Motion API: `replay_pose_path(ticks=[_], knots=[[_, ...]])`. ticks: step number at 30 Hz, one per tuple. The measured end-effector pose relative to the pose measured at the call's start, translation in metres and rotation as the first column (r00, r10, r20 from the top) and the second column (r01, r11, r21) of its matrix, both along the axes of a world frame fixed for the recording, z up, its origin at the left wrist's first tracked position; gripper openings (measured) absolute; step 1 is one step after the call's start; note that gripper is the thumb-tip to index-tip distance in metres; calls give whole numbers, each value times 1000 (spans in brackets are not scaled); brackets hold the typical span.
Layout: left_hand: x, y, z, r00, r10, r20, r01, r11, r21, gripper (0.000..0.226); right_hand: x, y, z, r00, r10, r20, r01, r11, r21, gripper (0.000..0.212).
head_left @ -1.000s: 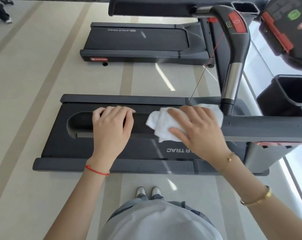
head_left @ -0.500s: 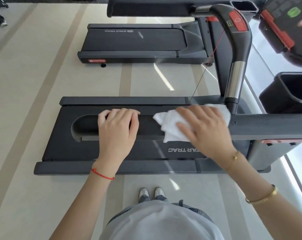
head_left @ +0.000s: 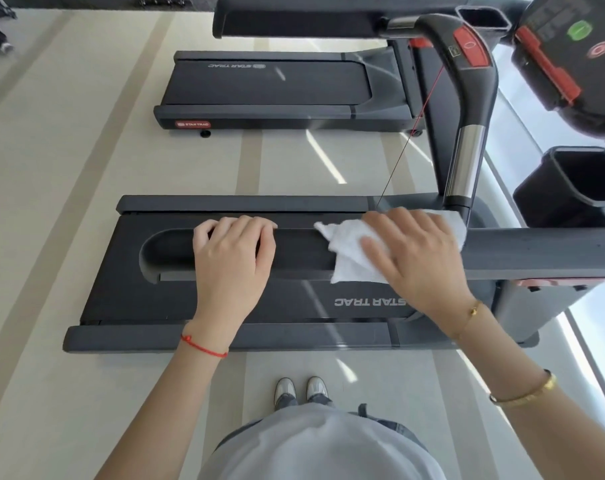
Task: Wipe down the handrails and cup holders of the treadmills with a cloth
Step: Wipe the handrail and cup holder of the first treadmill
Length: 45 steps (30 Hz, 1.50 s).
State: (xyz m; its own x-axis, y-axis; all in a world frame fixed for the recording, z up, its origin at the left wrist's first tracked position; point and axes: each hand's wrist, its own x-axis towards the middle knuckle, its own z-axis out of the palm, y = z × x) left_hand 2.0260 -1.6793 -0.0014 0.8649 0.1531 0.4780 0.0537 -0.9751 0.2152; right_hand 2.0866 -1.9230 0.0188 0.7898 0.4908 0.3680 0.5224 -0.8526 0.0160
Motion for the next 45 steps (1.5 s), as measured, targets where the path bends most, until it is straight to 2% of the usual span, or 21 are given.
replay_pose_path(ticks=[3,7,10,13,16,20,23,25,27,30,34,38,45], knots=[[0,-1,0,1000,5,-7,-5,1000,4,34,3,20,3,996,-86,10,85,996,18,41],[0,-2,0,1000,13,3,-13,999,33,35,-16,52,-6,1000,21,-18,-20,1000,15,44],[-1,0,-1,1000,6,5,-6,1000,21,35,-16,32,-6,995,101,3,-101,995,-28,44],[-1,0,0,1000,6,2,-6,1000,7,34,-3,-1,-1,999,-25,26,25,1000,2,39],[0,-3,1,1000,15,-2,-15,1000,1,35,-1,11,2,989,-141,34,140,989,49,35],[0,-2,0,1000,17,1,-17,1000,26,35,-26,57,-10,999,48,-4,-48,999,16,41],[-1,-1,0,1000,6,-7,-6,1000,16,34,-23,43,-12,991,137,0,-137,991,-10,48],[-1,-1,1,1000,2,-22,-2,1000,-4,34,-16,20,-10,997,76,13,-76,997,10,45],[-1,-2,2,1000,9,-27,-9,1000,-22,34,-7,1,-6,995,-86,41,84,995,52,39],[-1,-5,4,999,18,-46,-20,999,-32,33,-8,10,-5,970,-227,88,219,972,91,35],[-1,-7,7,997,5,-77,-8,999,-41,32,-25,36,-17,994,-96,57,92,993,72,38],[-3,-19,11,997,-50,-61,44,994,-102,23,-22,14,-17,1000,7,19,-7,1000,-8,46],[12,-84,14,982,-170,-85,157,978,-139,27,-10,-65,-16,986,-158,50,157,987,28,47]])
